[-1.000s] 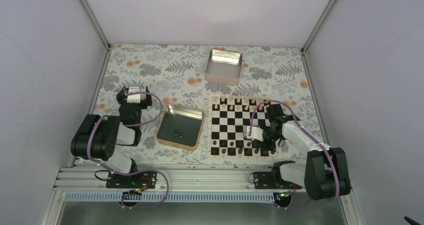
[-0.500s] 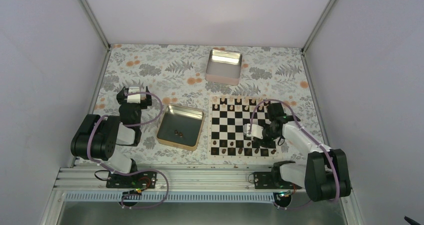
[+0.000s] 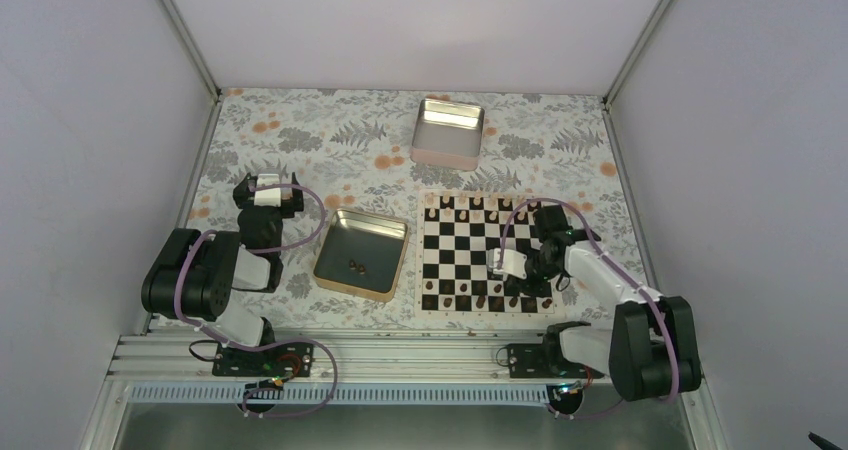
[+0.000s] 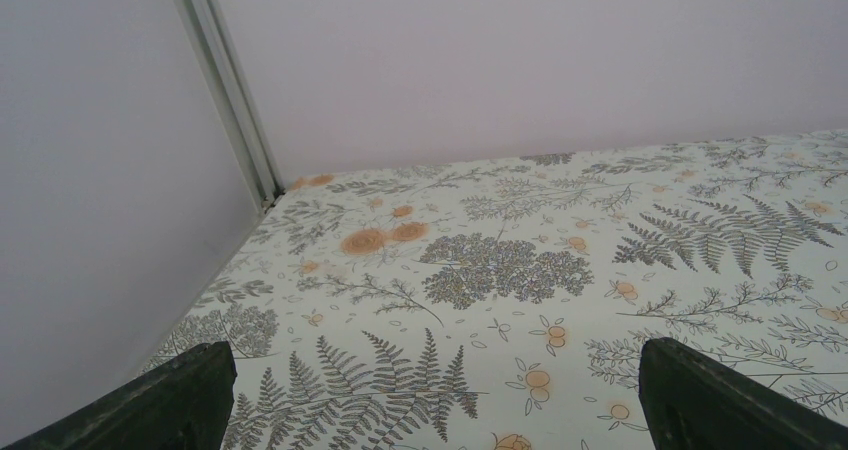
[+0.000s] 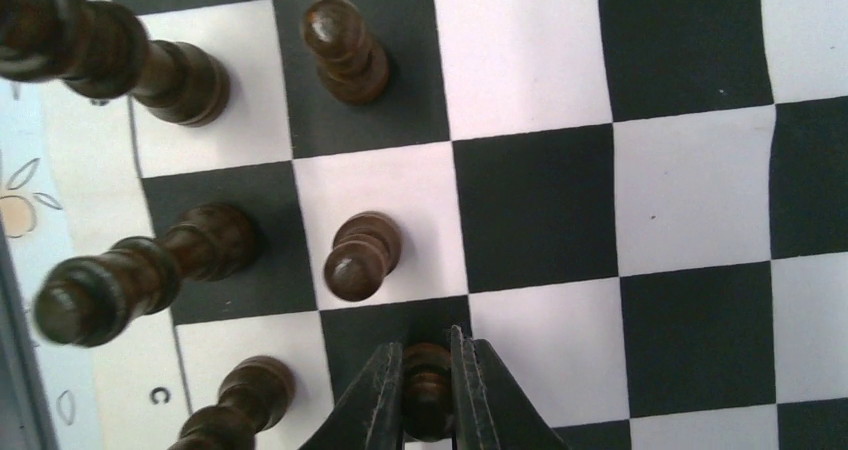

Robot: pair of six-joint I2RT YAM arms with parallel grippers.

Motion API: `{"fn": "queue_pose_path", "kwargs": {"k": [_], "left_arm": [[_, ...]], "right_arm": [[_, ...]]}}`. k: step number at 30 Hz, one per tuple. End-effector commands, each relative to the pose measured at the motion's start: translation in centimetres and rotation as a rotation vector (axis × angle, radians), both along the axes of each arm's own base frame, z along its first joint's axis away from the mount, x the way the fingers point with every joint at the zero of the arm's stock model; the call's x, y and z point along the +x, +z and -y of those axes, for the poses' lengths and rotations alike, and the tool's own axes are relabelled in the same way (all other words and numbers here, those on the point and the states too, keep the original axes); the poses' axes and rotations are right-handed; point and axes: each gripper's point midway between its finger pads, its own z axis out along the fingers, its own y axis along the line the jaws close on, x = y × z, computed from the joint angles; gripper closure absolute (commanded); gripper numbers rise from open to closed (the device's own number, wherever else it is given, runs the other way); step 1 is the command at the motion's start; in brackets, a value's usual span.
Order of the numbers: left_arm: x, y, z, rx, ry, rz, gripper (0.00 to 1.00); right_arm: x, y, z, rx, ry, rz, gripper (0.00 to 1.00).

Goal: Set up the chess pieces on the board
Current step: Place the chess piece on the chessboard.

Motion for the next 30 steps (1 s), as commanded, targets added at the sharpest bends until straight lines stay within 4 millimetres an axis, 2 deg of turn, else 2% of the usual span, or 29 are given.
{"fn": "queue_pose_path", "kwargs": {"k": [1, 18, 24, 30], "left_arm": [[0.1, 0.9, 0.3, 0.002, -0.010, 0.040, 0.00], [0.1, 0.9, 0.3, 0.002, -0.010, 0.040, 0.00], [0.1, 0.9, 0.3, 0.002, -0.010, 0.040, 0.00], [0.1, 0.9, 0.3, 0.002, -0.010, 0.041, 0.00]], "right_arm": [[-0.4, 1.4, 0.0, 0.016, 0.001, 0.000, 0.92], [-0.4, -0.5, -0.1, 0.017, -0.009, -0.034, 0.90], [0.0, 0.0, 0.0, 0.014, -0.019, -0.014, 0.79], [-0.5, 0.4, 0.2, 0.005, -0.019, -0.032, 0.70]]}}
